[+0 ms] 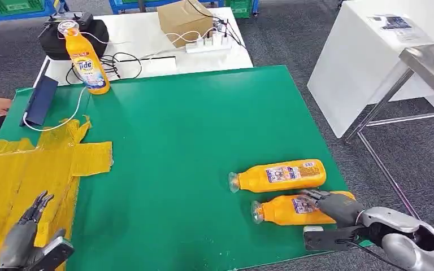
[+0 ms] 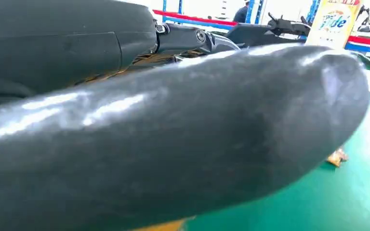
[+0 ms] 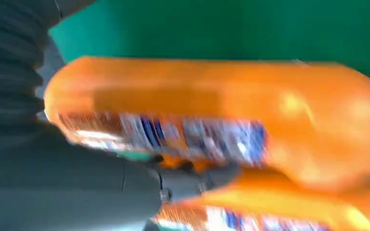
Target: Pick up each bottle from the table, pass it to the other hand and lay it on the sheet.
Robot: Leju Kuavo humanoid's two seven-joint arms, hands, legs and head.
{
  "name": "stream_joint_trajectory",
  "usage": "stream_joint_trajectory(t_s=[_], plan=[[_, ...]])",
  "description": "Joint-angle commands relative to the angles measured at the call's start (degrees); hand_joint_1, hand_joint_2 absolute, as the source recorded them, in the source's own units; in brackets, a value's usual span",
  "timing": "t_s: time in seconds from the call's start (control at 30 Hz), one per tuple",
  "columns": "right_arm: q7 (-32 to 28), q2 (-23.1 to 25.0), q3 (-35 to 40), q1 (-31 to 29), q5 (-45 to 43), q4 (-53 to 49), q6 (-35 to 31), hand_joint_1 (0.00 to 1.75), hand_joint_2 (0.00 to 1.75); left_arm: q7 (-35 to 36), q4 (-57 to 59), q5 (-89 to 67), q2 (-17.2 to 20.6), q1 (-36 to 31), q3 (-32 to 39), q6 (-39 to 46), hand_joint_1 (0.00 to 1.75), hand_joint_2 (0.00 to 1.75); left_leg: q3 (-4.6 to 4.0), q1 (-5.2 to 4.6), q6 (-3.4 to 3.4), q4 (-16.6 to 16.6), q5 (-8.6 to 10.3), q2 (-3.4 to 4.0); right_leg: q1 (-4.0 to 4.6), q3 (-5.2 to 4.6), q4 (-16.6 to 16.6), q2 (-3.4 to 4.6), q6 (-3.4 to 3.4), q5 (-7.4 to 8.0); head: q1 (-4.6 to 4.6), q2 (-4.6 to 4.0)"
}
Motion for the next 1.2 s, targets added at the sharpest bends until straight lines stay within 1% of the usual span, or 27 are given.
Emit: stream_joint_trajectory(t_s=[0.03, 0.07, 0.1, 0.13, 0.23, 0.27, 0.33, 0.37, 0.43, 0.5, 0.53, 0.57, 0.6, 0.67, 0.73, 0.77, 0.8, 0.83, 0.87, 0.9, 0.93, 0.97, 1.0, 1.03, 1.1, 1.17, 1.2], plan=[[1.51, 7.15, 4.94, -2.26, 5.99, 15.15, -1.24, 0.0, 1.75, 1.43, 8.03, 0.7, -0.63, -6.07, -5.21, 1.36, 0.0, 0.0, 0.35, 0.1, 0.08, -0.22, 0.03, -0.28, 0.08, 0.42, -0.26, 0.07, -0.15, 0.02, -0.02, 0.0], [1.2, 9.36, 5.84, -3.18, 8.21, 19.04, -2.34, 1.45, 1.75, 1.76, 8.54, 1.04, -0.36, -6.64, -6.12, 1.63, 0.0, 0.0, 0.27, 0.11, 0.05, -0.17, 0.03, -0.17, 0.1, 0.35, -0.24, 0.05, -0.1, 0.04, 0.0, 0.0], [1.1, 10.67, 6.82, -4.08, 9.46, 22.03, -2.36, 1.75, 1.75, 1.9, 9.16, 1.24, -0.21, -7.32, -6.77, 1.71, 0.0, 0.0, 0.45, 0.17, 0.08, -0.27, 0.03, -0.23, 0.15, 0.54, -0.37, 0.1, -0.16, 0.06, 0.0, 0.0], [0.65, 11.71, 7.37, -4.5, 10.34, 24.12, -3.21, 1.75, 1.75, 1.99, 9.75, 1.44, -0.12, -8.02, -7.37, 1.79, 0.0, 0.0, 0.33, 0.14, 0.05, -0.2, 0.04, -0.17, 0.12, 0.4, -0.28, 0.05, -0.11, 0.06, -0.02, 0.0], [0.07, 14.51, 8.89, -5.53, 11.79, 29.47, -4.36, 1.75, 1.75, 2.21, 10.76, 2.02, 0.34, -9.06, -8.61, 2.21, 0.0, 0.0, 0.49, 0.18, 0.07, -0.27, 0.02, -0.23, 0.16, 0.57, -0.37, 0.12, -0.18, 0.05, 0.0, 0.0], [-0.4, 15.18, 9.36, -5.89, 11.8, 30.75, -4.48, 1.75, 1.75, 2.23, 10.92, 2.23, 0.58, -9.3, -9.02, 2.31, 0.0, 0.0, 0.46, 0.19, 0.04, -0.22, 0.02, -0.1, 0.17, 0.5, -0.33, 0.16, -0.14, 0.05, -0.02, 0.0], [-1.96, 15.04, 10.15, -6.45, 10.4, 31.08, -3.48, 1.75, 1.75, 2.38, 11.19, 2.74, 1.32, -9.56, -9.81, 2.55, 0.0, 0.0, 0.65, 0.33, -0.07, -0.18, -0.13, 0.25, 0.29, 0.61, -0.41, 0.53, -0.14, 0.09, 0.02, 0.0], [-2.21, 14.99, 10.16, -6.8, 9.96, 31.01, -2.99, 1.75, 1.75, 2.38, 11.27, 2.88, 1.42, -9.74, -9.87, 2.58, 0.0, 0.0, 0.88, 0.38, -0.07, -0.27, -0.17, 0.29, 0.33, 0.81, -0.54, 0.69, -0.19, 0.13, 0.02, 0.0], [-3.98, 14.51, 9.57, -7.43, 6.49, 30.12, -0.65, 1.75, 1.75, 1.52, 11.01, 5.57, 1.34, -9.82, -9.36, 1.9, 0.0, 0.0, 1.22, 0.47, 0.05, -0.25, -0.32, 0.69, 0.4, 1.11, -0.65, 0.93, -0.2, 0.12, 0.04, 0.0], [-3.85, 14.41, 9.61, -7.77, 6.07, 29.77, -0.27, 1.75, 1.75, 1.49, 10.68, 5.69, 1.48, -9.62, -9.45, 1.82, 0.0, 0.0, 1.64, 0.59, 0.08, -0.15, -0.55, 0.92, 0.5, 1.38, -0.69, 1.12, -0.32, -0.07, 0.02, 0.0], [-3.85, 14.41, 9.61, -7.77, 6.07, 29.77, -0.27, 1.75, 1.75, 1.49, 10.68, 5.69, 1.48, -9.62, -9.45, 1.82, 0.0, 0.0, 1.72, 0.57, 0.07, -0.11, -0.62, 0.82, 0.48, 1.05, -0.67, 1.14, -0.34, -0.13, 0.04, 0.0], [-3.85, 14.41, 9.61, -7.77, 6.07, 29.77, -0.27, 1.75, 1.75, 1.49, 10.68, 5.69, 1.48, -9.62, -9.45, 1.82, 0.0, 0.0, 2.04, 0.62, -0.01, -0.15, -0.93, 1.0, 0.51, 1.31, -0.71, 1.22, -0.19, -0.33, 0.04, 0.0], [-3.82, 14.41, 9.61, -7.81, 6.05, 29.74, -0.23, 1.75, 1.75, 1.49, 10.68, 5.69, 1.46, -9.49, -9.47, 1.82, 0.0, 0.0, 2.02, 0.58, 0.08, -0.23, -0.87, 0.88, 0.47, 1.29, -0.78, 1.22, -0.22, -0.28, 0.04, 0.0], [-3.82, 14.41, 9.61, -7.81, 6.05, 29.74, -0.23, 1.75, 1.75, 1.49, 10.68, 5.69, 1.46, -9.49, -9.47, 1.82, 0.0, 0.0, 2.22, 0.62, 0.02, -0.2, -0.98, 1.05, 0.5, 1.47, -0.77, 1.26, -0.18, -0.36, 0.02, 0.0], [-6.19, 16.4, 7.05, -8.04, -0.89, 30.14, 0.94, 1.75, 1.75, -0.15, 8.65, 11.89, 0.71, -8.75, -7.88, -2.18, 0.0, 0.0, 2.36, 0.63, 0.13, -0.23, -0.92, 1.03, 0.51, 1.62, -0.8, 1.29, -0.14, -0.25, 0.02, 0.0], [-8.3, 17.19, 5.77, -8.44, -6.47, 29.55, 2.75, 1.75, 1.75, -1.21, 6.68, 16.49, 0.27, -7.9, -6.61, -5.8, 0.0, 0.0, 2.36, 0.63, 0.15, -0.26, -0.91, 1.03, 0.52, 1.63, -0.83, 1.33, -0.25, -0.19, 0.02, 0.0], [-11.43, 17.09, 4.6, -9.61, -13.03, 26.0, 3.33, 1.75, 1.75, -4.08, 2.18, 23.96, -1.45, -6.48, -3.54, -10.2, 0.0, 0.0, 2.38, 0.65, 0.14, -0.26, -0.93, 1.28, 0.54, 2.12, -0.85, 1.5, -0.22, -0.14, 0.02, 0.0], [-12.86, 17.54, 3.52, -10.62, -17.21, 22.46, 4.21, 1.75, 1.75, -3.77, -1.95, 28.88, -2.8, -5.2, -1.49, -14.94, 0.0, 0.0, 2.37, 0.62, 0.17, -0.26, -0.93, 1.21, 0.5, 2.14, -0.82, 1.51, -0.25, -0.15, 0.02, 0.0], [-13.4, 19.39, 1.67, -10.82, -22.71, 19.63, 6.18, 1.75, 1.75, -2.68, -6.25, 33.82, -4.5, -3.87, 0.7, -19.96, 0.0, 0.0, 2.33, 0.64, 0.14, -0.07, -1.04, 1.57, 0.51, 2.05, -0.64, 1.76, -0.2, -0.17, 0.02, 0.0], [-14.48, 23.23, -0.24, -10.5, -27.32, 16.26, 7.01, 1.75, 1.75, -0.57, -11.25, 38.23, -6.76, -2.49, 2.79, -24.7, 0.0, 0.0, 2.22, 0.62, 0.15, -0.04, -1.04, 1.6, 0.49, 1.98, -0.59, 1.85, -0.21, -0.15, 0.05, 0.0], [-14.44, 25.41, -0.09, -10.81, -29.04, 14.0, 7.38, 1.75, 1.75, 0.24, -14.21, 42.31, -8.63, -1.98, 4.11, -28.11, 0.0, 0.0, 2.28, 0.69, 0.09, -0.03, -1.06, 1.73, 0.55, 2.06, -0.61, 1.85, -0.18, -0.15, 0.02, 0.0], [-13.45, 27.55, 0.22, -10.45, -30.63, 12.3, 6.54, 1.75, 1.75, 3.72, -15.82, 45.99, -10.6, -1.43, 4.48, -31.51, 0.0, 0.0, 2.14, 0.66, 0.16, -0.09, -1.01, 1.71, 0.53, 1.88, -0.64, 2.04, -0.26, -0.07, 0.05, 0.0], [-14.69, 29.36, 0.38, -10.99, -30.47, 11.24, 4.78, 1.75, 1.75, 3.79, -16.74, 48.15, -11.98, -1.05, 4.4, -32.57, 0.0, 0.0, 2.21, 0.74, 0.09, -0.1, -1.03, 1.72, 0.6, 2.04, -0.69, 1.89, -0.2, -0.12, 0.07, 0.0], [-15.25, 30.6, 0.77, -12.19, -31.12, 10.25, 4.5, 1.75, 1.75, 4.21, -17.63, 50.54, -12.88, -0.72, 3.85, -34.13, 0.0, 1.75, 2.14, 0.66, 0.12, -0.17, -0.97, 1.65, 0.53, 1.92, -0.67, 1.97, -0.26, -0.11, 0.04, 0.0], [-14.45, 32.77, 1.08, -15.55, -34.58, 8.58, 5.04, 1.75, 1.75, 5.01, -20.13, 52.46, -13.93, 0.03, 1.41, -35.02, 0.0, 1.75, 1.97, 0.61, 0.08, -0.12, -1.01, 1.79, 0.47, 1.68, -0.53, 2.1, -0.25, -0.13, -0.02, 0.0], [-12.71, 32.98, 1.3, -16.5, -35.62, 7.92, 5.17, 1.75, 1.75, 5.6, -20.94, 52.63, -14.16, 0.33, 0.52, -34.28, 0.0, 1.75, 1.71, 0.52, 0.13, -0.02, -0.93, 1.58, 0.39, 1.44, -0.35, 1.96, -0.23, -0.22, -0.06, 0.0], [-12.52, 32.96, 1.51, -17.26, -35.54, 7.96, 5.16, 1.75, 1.75, 5.55, -21.31, 52.78, -14.1, 0.48, -0.24, -34.57, 0.0, 1.75, 1.53, 0.52, 0.05, 0.0, -0.79, 1.32, 0.4, 1.34, -0.33, 1.7, -0.14, -0.21, -0.02, 0.0]])
